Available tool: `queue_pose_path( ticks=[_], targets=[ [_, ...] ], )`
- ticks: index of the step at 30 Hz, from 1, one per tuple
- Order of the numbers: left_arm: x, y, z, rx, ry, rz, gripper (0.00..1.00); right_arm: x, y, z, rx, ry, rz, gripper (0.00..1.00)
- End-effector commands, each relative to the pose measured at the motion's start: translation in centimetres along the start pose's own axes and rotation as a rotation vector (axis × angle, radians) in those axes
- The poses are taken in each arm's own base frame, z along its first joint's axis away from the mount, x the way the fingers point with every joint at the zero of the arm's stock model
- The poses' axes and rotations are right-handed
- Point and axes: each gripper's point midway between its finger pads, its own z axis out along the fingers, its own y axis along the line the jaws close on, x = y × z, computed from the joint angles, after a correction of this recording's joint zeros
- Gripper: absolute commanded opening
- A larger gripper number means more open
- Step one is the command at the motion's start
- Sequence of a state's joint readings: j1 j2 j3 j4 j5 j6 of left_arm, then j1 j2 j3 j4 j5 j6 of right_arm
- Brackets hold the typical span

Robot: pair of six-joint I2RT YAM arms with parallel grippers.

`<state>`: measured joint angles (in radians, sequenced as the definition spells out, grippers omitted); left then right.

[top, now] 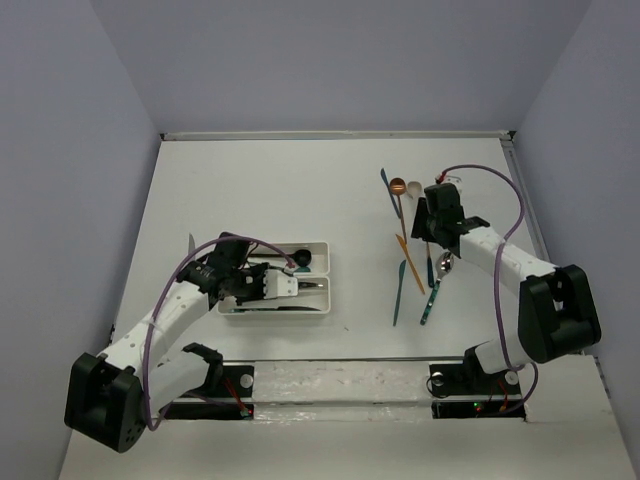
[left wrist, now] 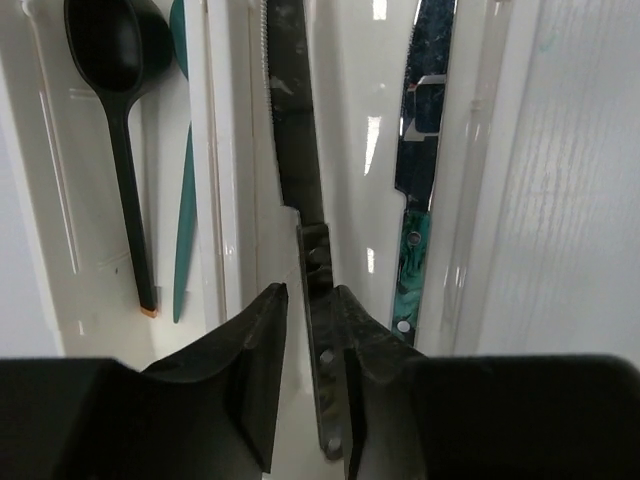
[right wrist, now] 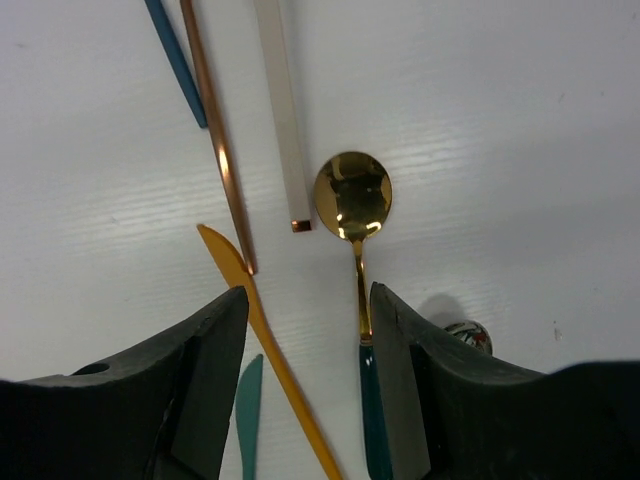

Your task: Sort the eating utensils into containers

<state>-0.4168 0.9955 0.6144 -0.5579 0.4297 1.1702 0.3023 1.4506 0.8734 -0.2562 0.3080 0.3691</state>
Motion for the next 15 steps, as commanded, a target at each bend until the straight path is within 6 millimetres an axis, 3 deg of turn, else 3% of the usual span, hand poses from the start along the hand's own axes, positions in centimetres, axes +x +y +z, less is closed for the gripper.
queue_pose_path(
  ticks=[1,3,5,6,9,15],
  targets=[
    [0.0,0.4,-0.2,-0.025,0.008,0.014,0.44,-4.9,1.4,-0.1,-0.012,-0.091,0.005,0.57],
    [-0.2,0.6,-0.4,-0.032,0.003,0.008,0.52,-6.5,2.3,0.4,-0.025,-0.103,-0.001,0.55],
    [-0.3,0.8,-0.7,-0.043,0.004,0.002,0.56,-6.3,2.6,1.9,-0.005,-0.072,-0.026,0.52],
    [-0.5,1.0,-0.8,-0.052,0.003,-0.004,0.57,-7.3,3.1,2.1,-0.008,-0.081,-0.027,0.51],
    [-0.6,1.5,-1.4,-0.073,0.012,-0.012,0.6,-6.9,2.8,4.4,0.01,-0.033,-0.024,0.49],
    [-1.3,3.2,-2.6,-0.145,0.016,-0.063,0.61,-8.0,2.5,7.3,0.047,-0.003,-0.025,0.48]
  ],
)
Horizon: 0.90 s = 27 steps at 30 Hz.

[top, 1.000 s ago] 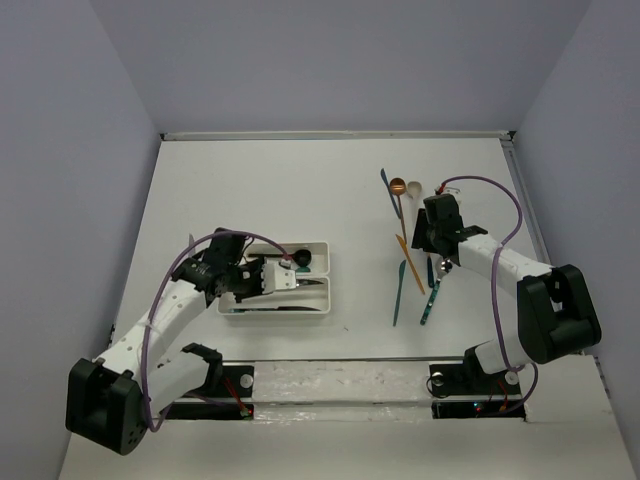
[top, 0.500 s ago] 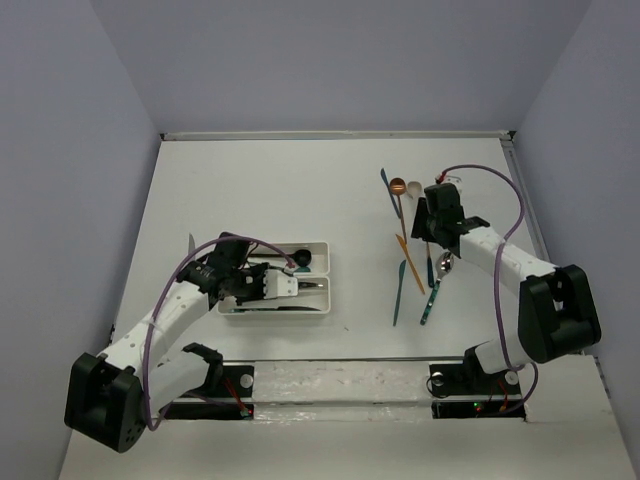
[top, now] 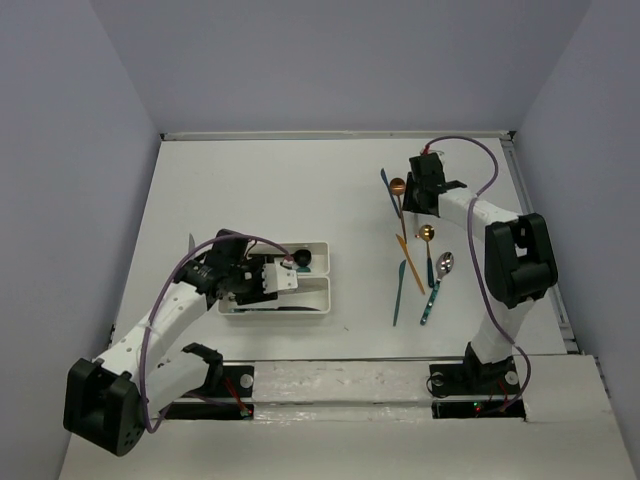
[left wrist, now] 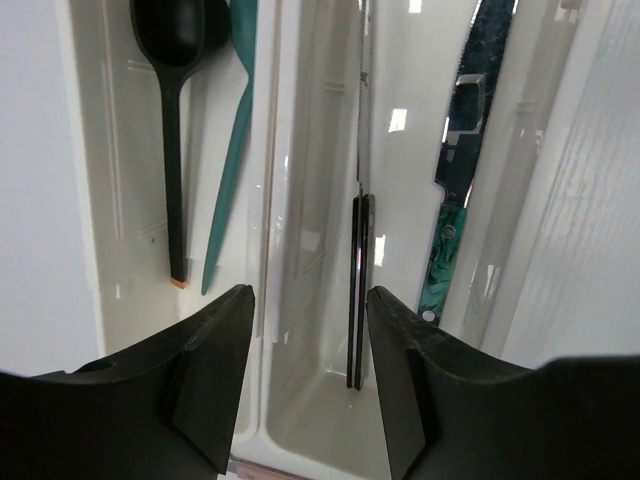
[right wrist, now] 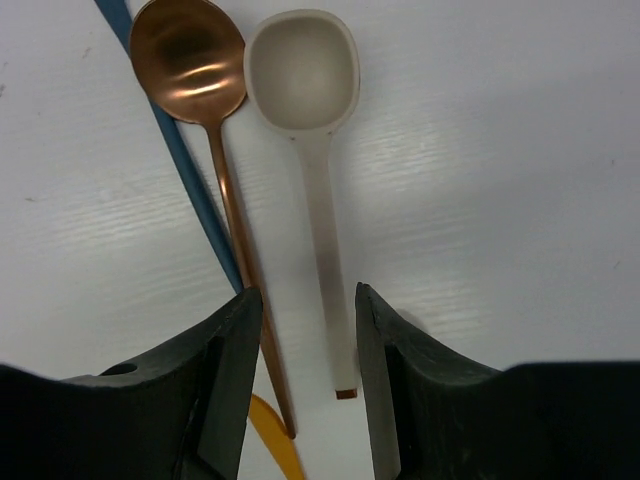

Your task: Sort the eating utensils into containers

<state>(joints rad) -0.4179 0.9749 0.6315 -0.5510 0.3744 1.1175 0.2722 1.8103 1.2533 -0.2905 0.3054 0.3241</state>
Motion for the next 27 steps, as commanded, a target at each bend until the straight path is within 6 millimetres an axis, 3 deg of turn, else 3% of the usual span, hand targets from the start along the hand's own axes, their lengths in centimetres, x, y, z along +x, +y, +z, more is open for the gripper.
queue_pose_path(
  ticks=[1,4,11,15,17,20,25,27],
  targets=[
    [-1.5,2.3,-1.8,-0.088,-0.014,-0.036,0.61,-2.0,-0.5,1.2,0.03,-0.005,-0.001,0.48],
    [-2.0,3.1,-2.3,-0.119,-0.022,-0.066,0.62,-2.1,-1.2,2.6,0.053,0.012,0.01,0.47],
    [-2.1,3.4,-2.5,-0.135,-0.023,-0.085,0.63,-0.9,-0.2,6.0,0.036,0.074,-0.053,0.44],
    [-1.8,3.6,-2.5,-0.154,-0.009,-0.101,0.63,-1.0,-0.1,6.6,0.049,0.089,-0.056,0.38],
    [-1.8,3.9,-2.6,-0.168,-0.006,-0.111,0.63,-1.6,-0.2,6.7,0.043,0.082,-0.046,0.28],
    [-2.1,4.7,-3.0,-0.202,-0.007,-0.14,0.64,-2.4,0.0,6.2,0.033,0.063,-0.04,0.03],
    [-3.2,6.7,-4.4,-0.287,-0.031,-0.206,0.65,-5.9,-0.7,3.0,0.051,-0.029,-0.032,0.0],
    [-4.2,7.8,-5.4,-0.328,-0.063,-0.242,0.65,-8.2,-0.7,0.1,0.023,-0.093,-0.006,0.0]
  ],
)
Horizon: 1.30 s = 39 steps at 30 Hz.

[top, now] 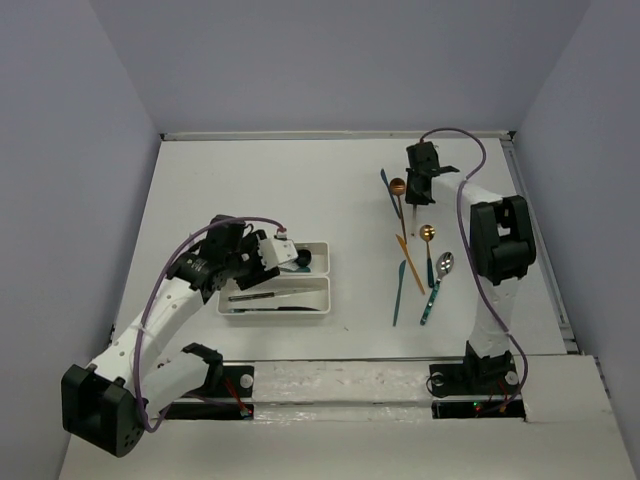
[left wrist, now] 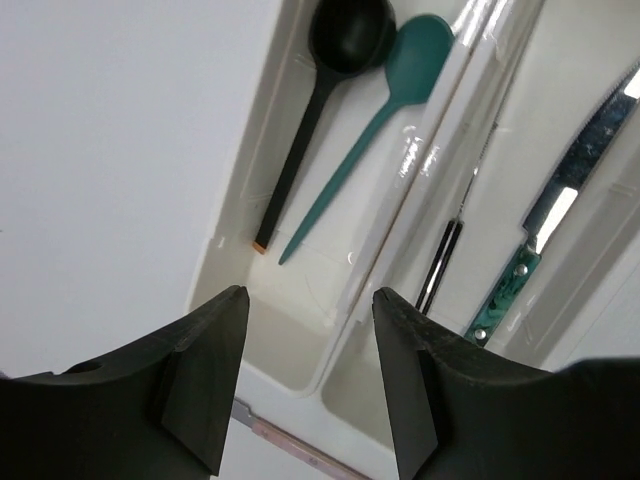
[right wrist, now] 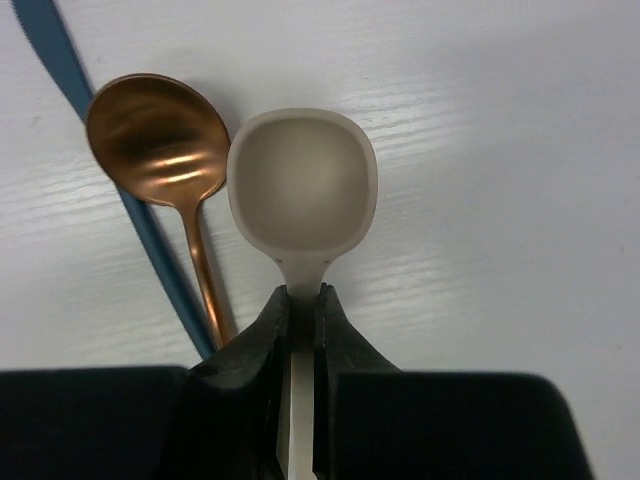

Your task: Sort the eating utensils into containers

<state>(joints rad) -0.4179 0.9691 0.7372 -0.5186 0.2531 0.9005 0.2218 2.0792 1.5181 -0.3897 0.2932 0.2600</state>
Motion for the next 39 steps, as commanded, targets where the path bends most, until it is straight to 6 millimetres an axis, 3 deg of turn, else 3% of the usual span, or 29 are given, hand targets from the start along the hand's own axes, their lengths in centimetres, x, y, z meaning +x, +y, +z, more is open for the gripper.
queue_pose_path(
  ticks=[1,2,3,5,6,7,8,10,12,13,15,16,20,26,32,36,39],
  targets=[
    [-3.9,3.9,-2.4,-0.146,-0.097,-0.089,0.65,-7.4,-0.6,-8.0,-0.058,-0.208,0.085,0.0],
    [-4.5,4.4,-2.7,-0.159,-0.117,-0.107,0.65,-8.0,-0.5,-9.4,-0.083,-0.231,0.112,0.0],
    [-5.8,4.8,-3.3,-0.162,-0.155,-0.142,0.65,-8.8,-0.2,-12.4,-0.127,-0.28,0.157,0.0],
    [-7.5,5.3,-3.8,-0.156,-0.217,-0.178,0.65,-9.6,2.4,-16.1,-0.238,-0.36,0.175,0.0],
    [-8.7,5.9,-4.5,-0.167,-0.254,-0.193,0.65,-10.7,3.0,-20.0,-0.3,-0.444,0.191,0.0],
    [-9.5,6.1,-4.8,-0.162,-0.284,-0.208,0.65,-11.6,4.4,-22.3,-0.364,-0.518,0.216,0.0],
    [-11.0,5.9,-5.2,-0.133,-0.341,-0.224,0.65,-9.9,7.0,-23.8,-0.425,-0.527,0.192,0.0],
    [-13.0,5.9,-6.2,-0.103,-0.42,-0.247,0.65,-9.9,9.2,-27.9,-0.533,-0.611,0.228,0.0],
    [-15.0,5.3,-7.1,-0.043,-0.502,-0.254,0.66,-9.2,11.3,-30.1,-0.625,-0.622,0.259,0.0],
    [-16.2,5.6,-7.8,-0.039,-0.55,-0.257,0.66,-8.5,13.4,-32.3,-0.727,-0.611,0.314,0.0],
    [-17.6,4.9,-8.6,0.016,-0.616,-0.291,0.66,-6.6,15.6,-33.5,-0.821,-0.584,0.331,0.0],
    [-18.3,5.0,-9.0,0.022,-0.649,-0.29,0.67,-5.9,17.5,-36.1,-0.899,-0.614,0.345,0.0],
    [-19.2,4.4,-9.3,0.068,-0.691,-0.304,0.71,-3.6,20.4,-37.4,-0.93,-0.613,0.34,0.0],
    [-19.7,4.0,-8.4,0.109,-0.734,-0.344,0.76,-1.7,23.9,-39.4,-0.981,-0.608,0.32,0.0],
    [-18.5,4.0,-5.9,0.094,-0.681,-0.387,0.75,-1.5,24.9,-39.6,-0.999,-0.6,0.323,0.0],
    [-18.3,4.2,-5.1,0.091,-0.664,-0.4,0.71,-1.6,24.8,-39.6,-1.005,-0.603,0.341,0.0],
    [-18.2,4.6,-4.8,0.074,-0.657,-0.409,0.58,-1.6,25.4,-39.8,-1.026,-0.596,0.337,0.0]
  ],
)
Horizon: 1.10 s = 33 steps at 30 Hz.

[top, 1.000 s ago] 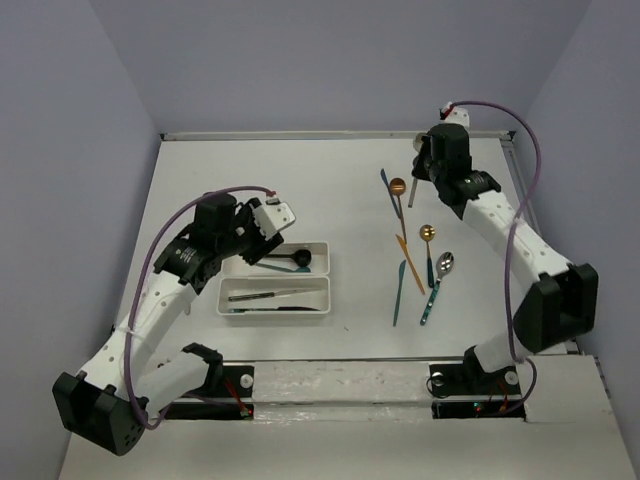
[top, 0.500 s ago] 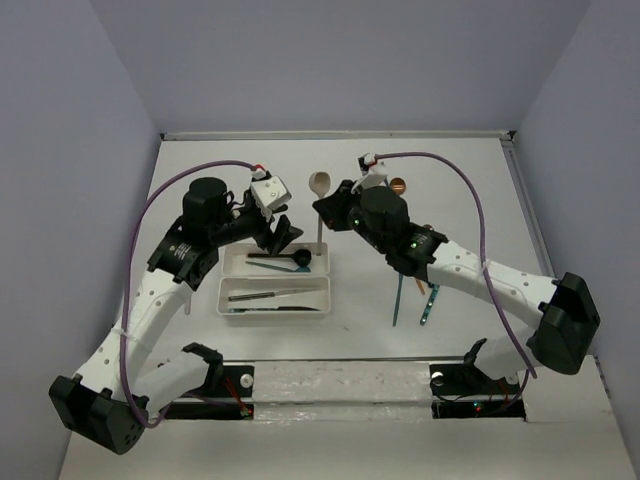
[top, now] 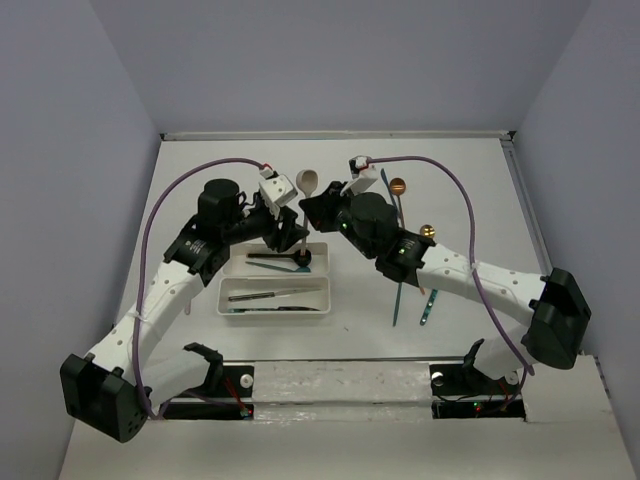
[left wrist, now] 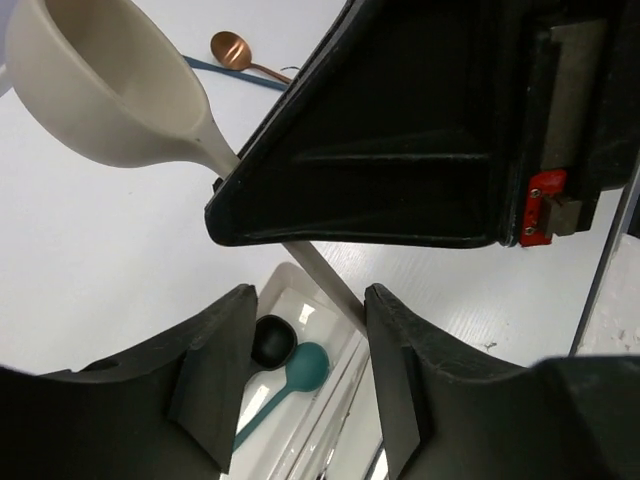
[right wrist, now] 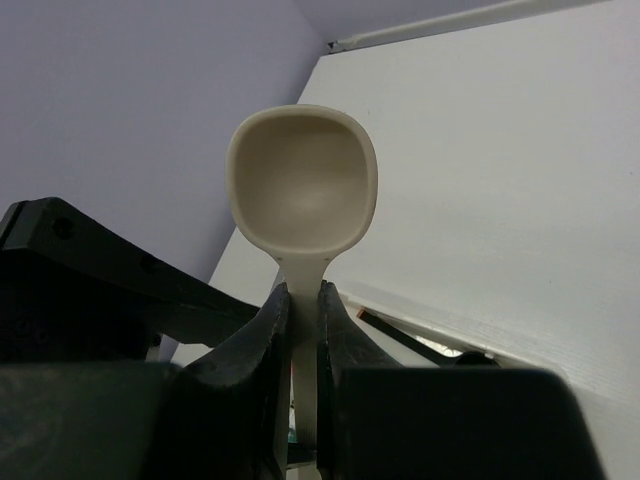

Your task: Sort the eating utensils into containers

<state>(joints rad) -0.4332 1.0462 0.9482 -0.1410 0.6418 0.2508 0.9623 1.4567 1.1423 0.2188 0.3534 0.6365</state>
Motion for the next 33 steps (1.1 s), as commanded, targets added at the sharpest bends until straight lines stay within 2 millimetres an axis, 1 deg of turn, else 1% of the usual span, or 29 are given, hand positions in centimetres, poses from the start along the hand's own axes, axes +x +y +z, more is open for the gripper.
queue_pose_path(
  ticks=[1,4,7,10,12,13,14,17,18,19,21,22,28,30,31,32,33],
  targets=[
    [-1.8,0.6,0.2,-0.029,-0.061,0.022,0.52,-3.3,2.9,0.4,-0.072,-0.103,0.067,0.0],
    [-2.0,0.7,0.3,-0.036,-0.071,0.028,0.46,-2.7,2.7,0.7,-0.072,-0.087,0.066,0.0],
    [-2.2,1.0,0.5,-0.045,-0.082,0.032,0.45,-2.1,2.7,0.8,-0.077,-0.075,0.082,0.0],
    [-1.9,1.1,0.8,-0.044,-0.071,0.032,0.44,-2.4,3.0,0.9,-0.086,-0.085,0.09,0.0],
    [-1.5,1.5,1.0,-0.054,-0.058,0.03,0.38,-2.8,3.4,0.9,-0.096,-0.09,0.092,0.0],
    [-1.5,1.6,1.0,-0.058,-0.055,0.03,0.32,-3.1,3.6,0.8,-0.103,-0.097,0.094,0.0],
    [-1.2,1.6,1.1,-0.058,-0.044,0.028,0.3,-3.4,3.7,0.6,-0.106,-0.102,0.096,0.0],
    [-0.9,1.6,1.3,-0.049,-0.034,0.023,0.31,-3.9,3.8,0.4,-0.112,-0.123,0.11,0.0],
    [-0.8,1.5,1.4,-0.042,-0.031,0.018,0.32,-3.7,3.7,0.5,-0.11,-0.121,0.113,0.0],
    [-0.8,1.4,1.4,-0.037,-0.032,0.017,0.28,-3.6,3.7,0.5,-0.113,-0.121,0.12,0.0],
    [-1.0,1.7,1.4,-0.047,-0.037,0.019,0.13,-3.1,3.7,0.8,-0.115,-0.106,0.122,0.0],
    [-1.1,1.8,1.4,-0.055,-0.038,0.022,0.0,-2.9,3.8,0.9,-0.118,-0.102,0.124,0.0],
    [-1.2,1.6,0.7,-0.057,-0.043,0.072,0.0,-1.6,3.2,1.5,-0.106,-0.074,0.11,0.0],
    [-0.6,1.8,0.5,-0.074,-0.023,0.104,0.0,-1.0,2.7,1.3,-0.095,-0.055,0.085,0.0],
    [-0.4,2.3,0.2,-0.103,-0.01,0.124,0.0,-0.9,1.9,1.4,-0.08,-0.051,0.076,0.05],
    [0.5,2.5,0.0,-0.109,0.021,0.154,0.0,-0.2,1.5,1.1,-0.076,-0.027,0.059,0.14],
    [0.9,3.0,-0.3,-0.139,0.037,0.166,0.0,-0.2,0.9,1.1,-0.063,-0.019,0.052,0.25]
  ],
)
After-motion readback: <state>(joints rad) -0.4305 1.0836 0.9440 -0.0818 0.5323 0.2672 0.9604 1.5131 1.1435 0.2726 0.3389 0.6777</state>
